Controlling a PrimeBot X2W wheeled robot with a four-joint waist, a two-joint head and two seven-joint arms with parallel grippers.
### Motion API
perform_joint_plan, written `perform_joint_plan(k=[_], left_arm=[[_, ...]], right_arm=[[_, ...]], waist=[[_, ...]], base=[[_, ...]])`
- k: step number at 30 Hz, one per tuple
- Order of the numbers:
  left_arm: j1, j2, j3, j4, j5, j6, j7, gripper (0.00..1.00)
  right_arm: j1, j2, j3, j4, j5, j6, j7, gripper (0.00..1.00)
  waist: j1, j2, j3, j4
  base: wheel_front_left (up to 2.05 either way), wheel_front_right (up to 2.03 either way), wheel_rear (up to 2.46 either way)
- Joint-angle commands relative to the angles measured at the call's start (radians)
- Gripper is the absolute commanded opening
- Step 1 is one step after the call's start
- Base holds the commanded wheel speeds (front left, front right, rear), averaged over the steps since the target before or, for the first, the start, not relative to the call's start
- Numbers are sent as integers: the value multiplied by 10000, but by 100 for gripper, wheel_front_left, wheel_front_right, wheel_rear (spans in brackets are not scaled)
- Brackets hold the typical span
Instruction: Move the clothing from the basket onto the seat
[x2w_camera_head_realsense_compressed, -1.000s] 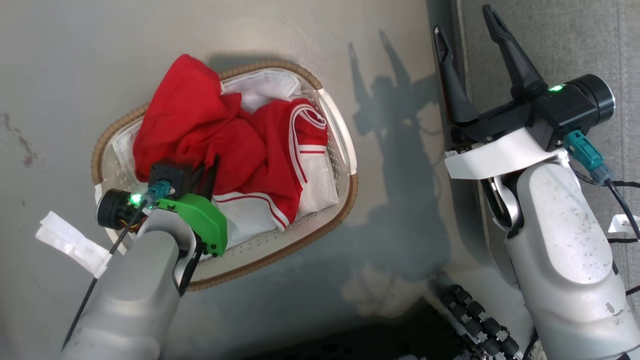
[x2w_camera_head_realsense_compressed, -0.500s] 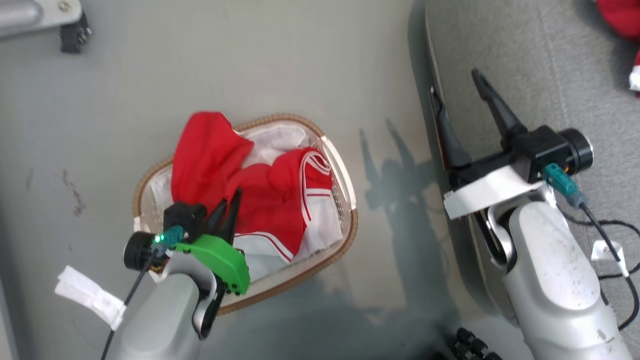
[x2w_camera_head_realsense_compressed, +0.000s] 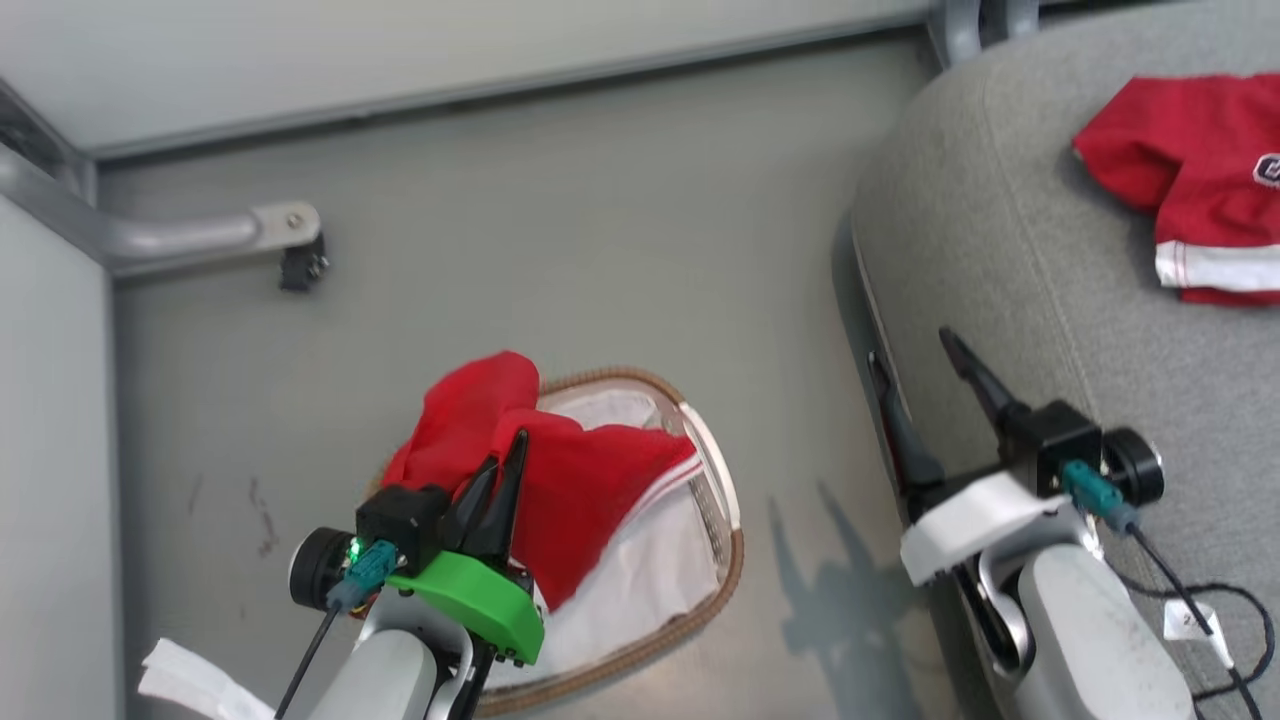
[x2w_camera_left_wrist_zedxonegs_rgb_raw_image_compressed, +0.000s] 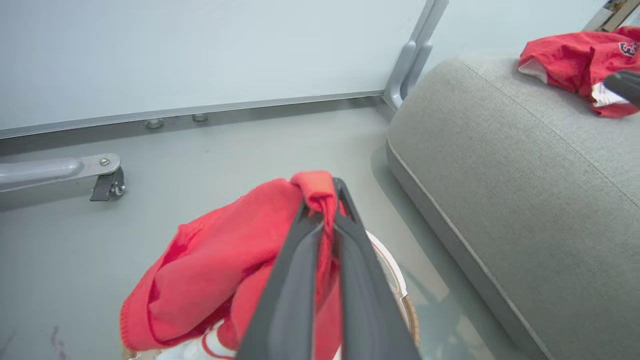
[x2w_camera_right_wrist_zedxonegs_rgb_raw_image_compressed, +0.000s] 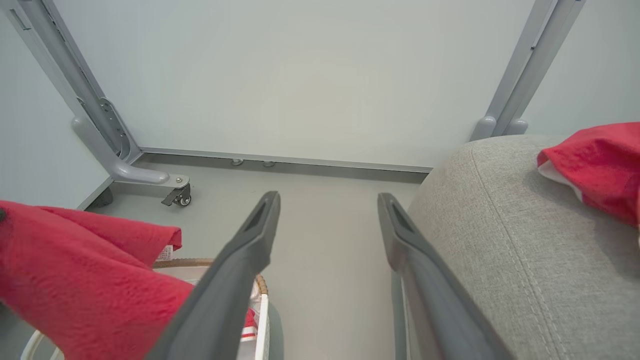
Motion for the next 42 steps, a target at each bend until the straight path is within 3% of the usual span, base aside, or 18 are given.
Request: perform_joint_plan(k=[1,10,19,25,35,42], left_arm=[[262,-24,142,-282,95,-16,-4,0],[548,-245,1026,-2153,607,-16,-4,0],[48,-264,1437,-3030,812,-16,-4,0],[-115,-339,1303,-3213,789,-16,-4,0],[-113,-511,641,-3117,558,-18,-4,0],[-235,-570,152,-3109,393,-17,-4,0]], right_arm=[[350,-40,-1,60,66,-14,-23,100],[1472,-35,267,369,227,-14,-23,100],[1980,-35,831,602,99,-14,-23,100],[1598,-37,1920,458,57,-14,-23,100],[72,-32,4709,375,520,-14,-23,100],[-1077,-38,5531,1014,500,-14,-22,100]], waist=[[1,0,-1472,475],[1,0,-2734,498],[1,0,-3078,476],[1,0,-3097,617],[1,0,-3081,1049],[1,0,-3042,1441]], base=[[0,0,0],[0,0,0],[0,0,0],[0,0,0],[0,0,0],[0,0,0]])
